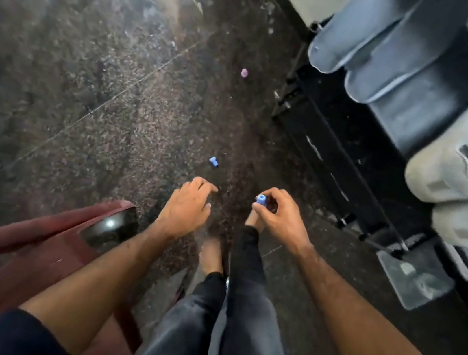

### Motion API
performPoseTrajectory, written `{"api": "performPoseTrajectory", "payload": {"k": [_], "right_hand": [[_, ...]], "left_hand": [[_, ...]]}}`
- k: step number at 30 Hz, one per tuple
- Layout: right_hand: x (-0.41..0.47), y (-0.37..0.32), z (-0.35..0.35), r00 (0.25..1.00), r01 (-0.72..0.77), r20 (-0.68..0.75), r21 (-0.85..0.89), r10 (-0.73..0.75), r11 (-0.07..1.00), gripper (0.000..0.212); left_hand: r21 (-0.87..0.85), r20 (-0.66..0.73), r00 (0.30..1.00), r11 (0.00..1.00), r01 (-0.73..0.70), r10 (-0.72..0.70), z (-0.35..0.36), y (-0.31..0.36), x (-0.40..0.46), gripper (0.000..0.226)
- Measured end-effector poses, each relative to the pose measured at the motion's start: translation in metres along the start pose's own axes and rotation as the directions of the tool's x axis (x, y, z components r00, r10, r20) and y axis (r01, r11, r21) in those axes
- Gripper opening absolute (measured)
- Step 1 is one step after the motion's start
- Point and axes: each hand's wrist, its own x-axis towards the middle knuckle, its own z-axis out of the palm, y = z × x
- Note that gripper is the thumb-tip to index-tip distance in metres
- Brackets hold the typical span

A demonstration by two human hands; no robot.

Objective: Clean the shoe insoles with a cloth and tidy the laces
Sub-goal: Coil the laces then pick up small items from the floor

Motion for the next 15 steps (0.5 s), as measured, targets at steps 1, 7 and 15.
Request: {"api": "performPoseTrajectory", "payload": {"k": [1, 7, 15], "right_hand": [[0.016, -0.007, 0.002, 1.0, 0.004, 0.014, -0.015, -0.003, 1.0, 0.011], [0.129, -0.014, 0.02, 0.992, -0.051, 0.115, -0.061, 0.057, 0.997, 0.01], [0.257, 0.028, 0.077, 0.961, -0.223, 0.166, 0.004, 0.219, 0.975, 0.014]], "left_hand": [[-0.006, 0.007, 1.0, 1.0, 0.023, -0.023, -0.007, -0.008, 0.01, 0.038], [-0.018, -0.017, 0.998, 0.998, 0.064, -0.064, -0.008, -0.06, 0.089, 0.038], [0.127, 0.091, 0.981, 0.979, 0.158, -0.17, 0.1, -0.159, 0.215, 0.038]]}}
